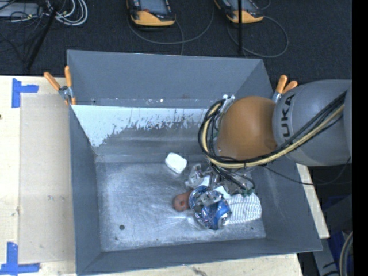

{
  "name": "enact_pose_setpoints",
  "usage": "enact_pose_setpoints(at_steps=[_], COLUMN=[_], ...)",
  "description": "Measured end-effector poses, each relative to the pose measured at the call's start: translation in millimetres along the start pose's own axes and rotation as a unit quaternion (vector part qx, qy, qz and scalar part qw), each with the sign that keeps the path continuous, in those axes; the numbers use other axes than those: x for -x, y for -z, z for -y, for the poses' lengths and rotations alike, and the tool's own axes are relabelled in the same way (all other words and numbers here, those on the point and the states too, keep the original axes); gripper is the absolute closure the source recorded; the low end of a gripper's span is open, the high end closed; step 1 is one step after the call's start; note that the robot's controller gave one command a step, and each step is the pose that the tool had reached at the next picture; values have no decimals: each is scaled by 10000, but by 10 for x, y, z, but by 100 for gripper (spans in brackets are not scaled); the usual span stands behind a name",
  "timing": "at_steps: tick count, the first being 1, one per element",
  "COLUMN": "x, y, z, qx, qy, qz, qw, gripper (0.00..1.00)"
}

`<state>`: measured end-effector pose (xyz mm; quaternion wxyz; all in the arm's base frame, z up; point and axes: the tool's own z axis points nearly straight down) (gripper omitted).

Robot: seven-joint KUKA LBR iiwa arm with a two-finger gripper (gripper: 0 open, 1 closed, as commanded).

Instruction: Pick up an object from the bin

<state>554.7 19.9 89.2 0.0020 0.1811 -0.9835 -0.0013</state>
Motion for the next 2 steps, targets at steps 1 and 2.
enact_pose_setpoints(at_steps=[1,2], x=[6,4], y=[150,271], z=[0,-1], qx=[-6,-8], qy=[1,0], qz=[12,11], qw=[10000,10000], gripper=[100,100])
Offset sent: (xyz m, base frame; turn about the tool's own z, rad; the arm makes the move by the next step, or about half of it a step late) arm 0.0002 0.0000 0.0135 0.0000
